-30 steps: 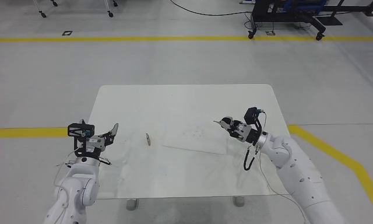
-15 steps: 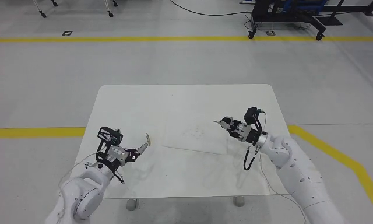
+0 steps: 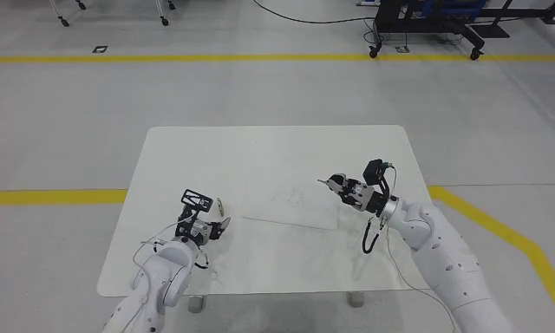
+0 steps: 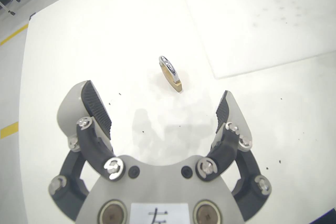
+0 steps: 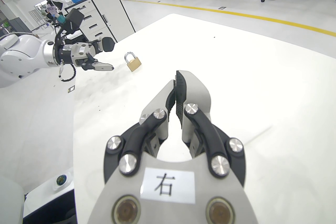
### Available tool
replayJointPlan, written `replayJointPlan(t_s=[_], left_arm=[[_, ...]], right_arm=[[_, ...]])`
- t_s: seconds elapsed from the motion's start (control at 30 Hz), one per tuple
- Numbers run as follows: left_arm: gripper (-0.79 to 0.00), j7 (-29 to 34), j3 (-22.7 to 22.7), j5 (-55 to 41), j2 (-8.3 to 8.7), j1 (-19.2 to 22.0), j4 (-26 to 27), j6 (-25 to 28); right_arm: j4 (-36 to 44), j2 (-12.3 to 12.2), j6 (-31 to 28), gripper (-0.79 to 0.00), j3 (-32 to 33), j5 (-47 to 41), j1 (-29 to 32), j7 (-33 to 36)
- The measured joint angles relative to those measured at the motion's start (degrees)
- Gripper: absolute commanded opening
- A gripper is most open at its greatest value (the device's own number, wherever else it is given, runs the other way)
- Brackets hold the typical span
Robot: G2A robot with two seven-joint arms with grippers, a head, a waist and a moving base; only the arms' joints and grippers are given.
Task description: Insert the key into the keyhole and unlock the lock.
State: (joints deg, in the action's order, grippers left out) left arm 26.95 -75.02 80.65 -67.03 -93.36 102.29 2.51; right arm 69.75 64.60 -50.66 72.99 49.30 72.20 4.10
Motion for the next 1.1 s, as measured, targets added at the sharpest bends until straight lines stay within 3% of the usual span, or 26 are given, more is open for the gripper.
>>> replayJointPlan(t_s=[0.07, 0.2, 0.3, 0.33, 0.37, 0.97, 1.0, 1.03, 1.1], left_arm=[[-0.099, -0.24, 0.98, 0.17, -0.24, 1.02, -1.19, -0.95], [-0.280, -0.45, 2.40, 0.57, -0.60, 2.40, -2.58, -2.12], [-0.573, -0.38, 3.13, 1.06, -0.78, 2.90, -3.05, -2.51], [-0.745, -0.26, 3.31, 1.49, -0.81, 2.98, -3.14, -2.61], [-0.785, -0.20, 3.40, 1.83, -0.83, 2.99, -3.16, -2.71], [-0.785, 0.17, 1.27, 3.83, -0.42, 1.68, -2.18, 1.87], [-0.714, 0.16, 1.25, 3.79, -0.42, 1.70, -2.22, 1.96], [-0.496, 0.16, 1.23, 3.79, -0.43, 1.72, -2.25, 2.09], [-0.262, 0.10, 1.19, 3.80, -0.45, 1.74, -2.28, 2.21]], right_arm=[[0.00, 0.00, 0.00, -0.785, 0.00, 0.00, 0.00, 0.00], [0.00, 0.00, 0.00, -0.785, 0.00, 0.00, 0.00, 0.00], [0.00, 0.00, 0.00, -0.785, 0.00, 0.00, 0.00, 0.00], [0.00, 0.00, 0.00, -0.785, 0.00, 0.00, 0.00, 0.00], [0.00, 0.00, 0.00, -0.785, 0.00, 0.00, 0.00, 0.00], [0.00, 0.00, 0.00, -0.785, 0.00, 0.00, 0.00, 0.00], [0.00, 0.00, 0.00, -0.785, 0.00, 0.00, 0.00, 0.00], [0.00, 0.00, 0.00, -0.785, 0.00, 0.00, 0.00, 0.00], [0.00, 0.00, 0.00, -0.785, 0.00, 0.00, 0.00, 0.00]])
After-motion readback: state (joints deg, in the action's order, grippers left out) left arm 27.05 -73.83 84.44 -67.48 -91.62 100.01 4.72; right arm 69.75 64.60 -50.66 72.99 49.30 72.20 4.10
